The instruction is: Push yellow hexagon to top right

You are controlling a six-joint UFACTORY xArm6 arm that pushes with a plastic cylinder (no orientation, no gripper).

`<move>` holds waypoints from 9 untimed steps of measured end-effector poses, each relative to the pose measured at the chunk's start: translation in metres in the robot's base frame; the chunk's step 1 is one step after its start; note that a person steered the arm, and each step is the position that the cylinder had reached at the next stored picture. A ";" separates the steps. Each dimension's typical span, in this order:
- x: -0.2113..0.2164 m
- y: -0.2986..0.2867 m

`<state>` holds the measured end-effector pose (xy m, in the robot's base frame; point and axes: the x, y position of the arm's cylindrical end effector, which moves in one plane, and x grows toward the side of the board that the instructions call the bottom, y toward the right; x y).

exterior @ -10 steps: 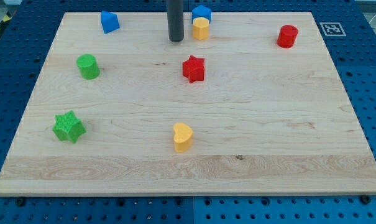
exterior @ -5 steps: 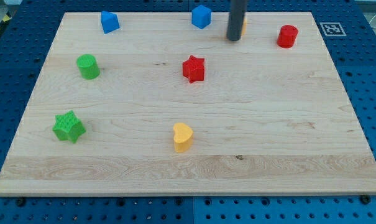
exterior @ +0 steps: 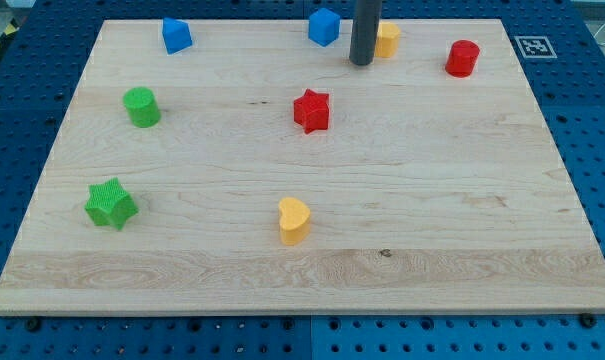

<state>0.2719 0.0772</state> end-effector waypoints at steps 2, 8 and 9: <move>-0.035 0.017; -0.065 0.068; -0.072 0.080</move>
<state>0.1994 0.1568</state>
